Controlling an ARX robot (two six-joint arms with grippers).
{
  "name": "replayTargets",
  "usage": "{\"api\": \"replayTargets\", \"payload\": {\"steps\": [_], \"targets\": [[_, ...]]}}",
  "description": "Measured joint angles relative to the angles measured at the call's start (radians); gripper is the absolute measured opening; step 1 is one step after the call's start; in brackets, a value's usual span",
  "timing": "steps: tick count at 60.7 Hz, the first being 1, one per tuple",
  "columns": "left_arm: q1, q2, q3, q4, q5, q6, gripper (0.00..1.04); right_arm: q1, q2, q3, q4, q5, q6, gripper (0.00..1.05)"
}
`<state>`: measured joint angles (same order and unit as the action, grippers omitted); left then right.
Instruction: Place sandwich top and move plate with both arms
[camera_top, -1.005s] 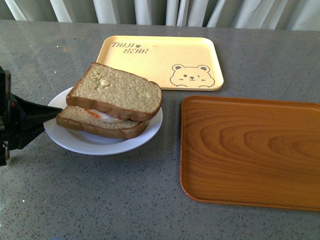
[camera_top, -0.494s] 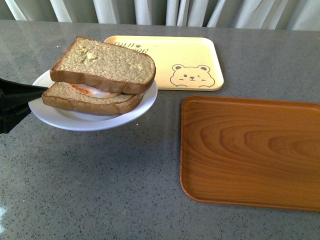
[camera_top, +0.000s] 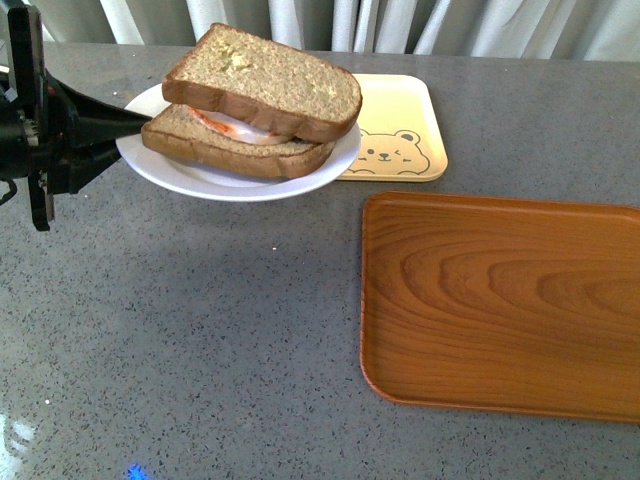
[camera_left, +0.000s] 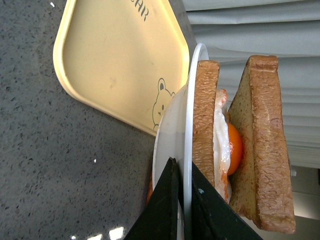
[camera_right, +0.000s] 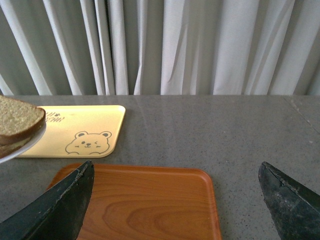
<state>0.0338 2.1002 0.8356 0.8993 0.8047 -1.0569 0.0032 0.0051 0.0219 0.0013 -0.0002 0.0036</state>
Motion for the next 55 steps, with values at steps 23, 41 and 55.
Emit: {"api": "replayTargets", "payload": {"steps": [23, 41, 55], "targets": [[-0.031, 0.115, 0.191, -0.131, 0.000, 0.047, 0.02, 0.000, 0.000, 0.000, 0.000, 0.000, 0.000, 0.96], [-0.038, 0.189, 0.357, -0.226, 0.002, 0.072, 0.02, 0.000, 0.000, 0.000, 0.000, 0.000, 0.000, 0.96], [-0.045, 0.258, 0.460, -0.286, 0.008, 0.092, 0.02, 0.000, 0.000, 0.000, 0.000, 0.000, 0.000, 0.96]]}}
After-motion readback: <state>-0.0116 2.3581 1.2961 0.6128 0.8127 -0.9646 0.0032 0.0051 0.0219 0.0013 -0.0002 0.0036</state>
